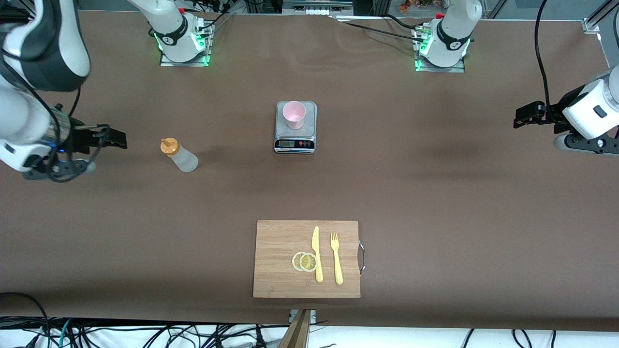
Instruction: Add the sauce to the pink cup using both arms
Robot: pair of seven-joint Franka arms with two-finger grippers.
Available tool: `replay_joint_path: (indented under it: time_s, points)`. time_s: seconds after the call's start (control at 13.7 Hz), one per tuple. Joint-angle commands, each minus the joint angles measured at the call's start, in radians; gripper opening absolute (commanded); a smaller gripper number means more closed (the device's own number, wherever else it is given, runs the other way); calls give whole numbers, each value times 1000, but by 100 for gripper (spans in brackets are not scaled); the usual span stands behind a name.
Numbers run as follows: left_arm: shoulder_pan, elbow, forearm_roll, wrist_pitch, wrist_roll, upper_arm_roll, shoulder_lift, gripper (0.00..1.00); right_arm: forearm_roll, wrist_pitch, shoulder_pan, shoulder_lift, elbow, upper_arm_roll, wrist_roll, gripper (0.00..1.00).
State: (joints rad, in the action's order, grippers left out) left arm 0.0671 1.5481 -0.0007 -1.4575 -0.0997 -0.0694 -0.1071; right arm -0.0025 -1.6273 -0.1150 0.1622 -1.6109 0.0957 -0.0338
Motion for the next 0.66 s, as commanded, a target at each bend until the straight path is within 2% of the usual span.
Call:
replay_joint_path:
  time_s: [0.0,0.15,0.58]
  points:
    - [-6,-25,10,20,-9,0,-6,100,-5,38,58,-101,-24,-5,60,100]
    - [-26,-23,11,22,-8,5,-2,100,-7,55,80,-145,-11,2,63,100]
    - [-30,-23,11,22,-8,5,0,100,-2,50,83,-151,-12,26,75,100]
